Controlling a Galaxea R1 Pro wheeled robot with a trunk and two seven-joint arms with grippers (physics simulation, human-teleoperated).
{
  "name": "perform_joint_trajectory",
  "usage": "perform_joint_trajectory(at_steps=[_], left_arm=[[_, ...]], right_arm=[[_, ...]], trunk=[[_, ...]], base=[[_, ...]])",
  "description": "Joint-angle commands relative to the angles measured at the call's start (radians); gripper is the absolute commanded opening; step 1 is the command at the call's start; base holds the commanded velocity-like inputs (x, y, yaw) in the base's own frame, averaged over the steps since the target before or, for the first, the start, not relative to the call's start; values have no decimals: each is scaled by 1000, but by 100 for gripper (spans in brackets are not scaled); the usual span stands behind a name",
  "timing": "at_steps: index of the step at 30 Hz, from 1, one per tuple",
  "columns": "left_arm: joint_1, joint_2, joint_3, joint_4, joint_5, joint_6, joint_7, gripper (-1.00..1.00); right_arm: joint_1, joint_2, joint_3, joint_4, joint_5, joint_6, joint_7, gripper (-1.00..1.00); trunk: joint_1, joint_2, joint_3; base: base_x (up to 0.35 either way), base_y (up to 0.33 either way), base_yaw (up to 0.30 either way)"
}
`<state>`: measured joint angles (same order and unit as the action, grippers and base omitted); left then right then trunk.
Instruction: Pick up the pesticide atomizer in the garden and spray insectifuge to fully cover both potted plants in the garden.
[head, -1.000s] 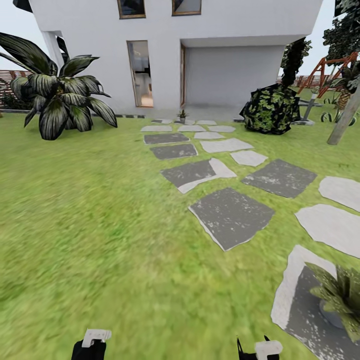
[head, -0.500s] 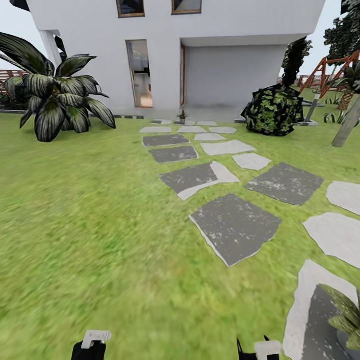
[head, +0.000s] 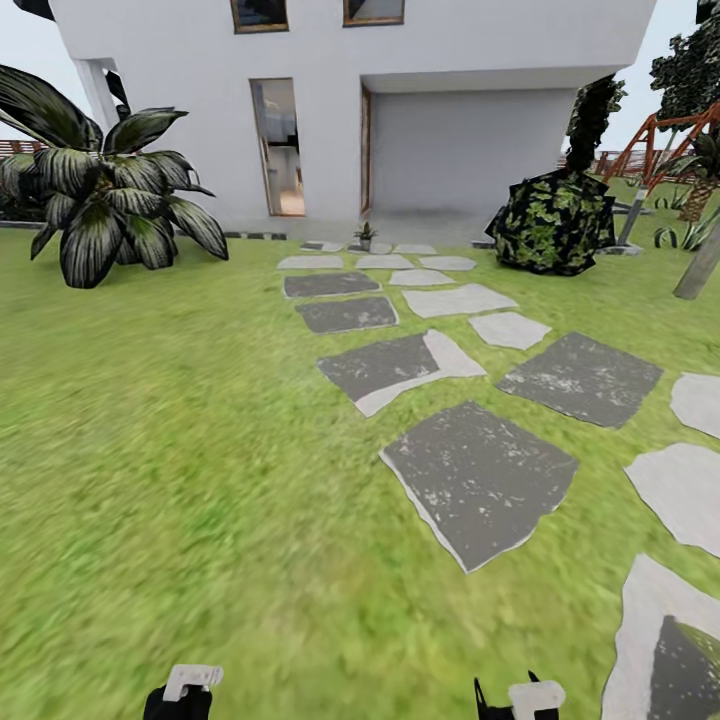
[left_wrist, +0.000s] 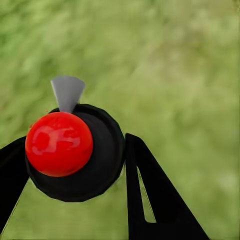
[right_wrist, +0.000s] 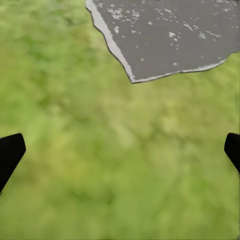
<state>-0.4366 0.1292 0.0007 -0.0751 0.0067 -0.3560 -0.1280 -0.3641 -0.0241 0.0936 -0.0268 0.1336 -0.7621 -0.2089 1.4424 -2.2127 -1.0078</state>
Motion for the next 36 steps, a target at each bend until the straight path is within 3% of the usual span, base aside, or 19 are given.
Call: perform_joint_trajectory(at_steps=[1, 36], left_arm=[[-1, 0, 1, 1, 1, -3, -4, -100], [-1, 1, 1, 0, 1, -3, -4, -100]], right_arm=[[-1, 0, 8, 1, 6, 0, -10, 100], [0, 0, 8, 1, 6, 0, -10, 100]], trunk=[[0, 0, -1], [0, 0, -1]], base=[[340, 0, 0], [340, 0, 0]])
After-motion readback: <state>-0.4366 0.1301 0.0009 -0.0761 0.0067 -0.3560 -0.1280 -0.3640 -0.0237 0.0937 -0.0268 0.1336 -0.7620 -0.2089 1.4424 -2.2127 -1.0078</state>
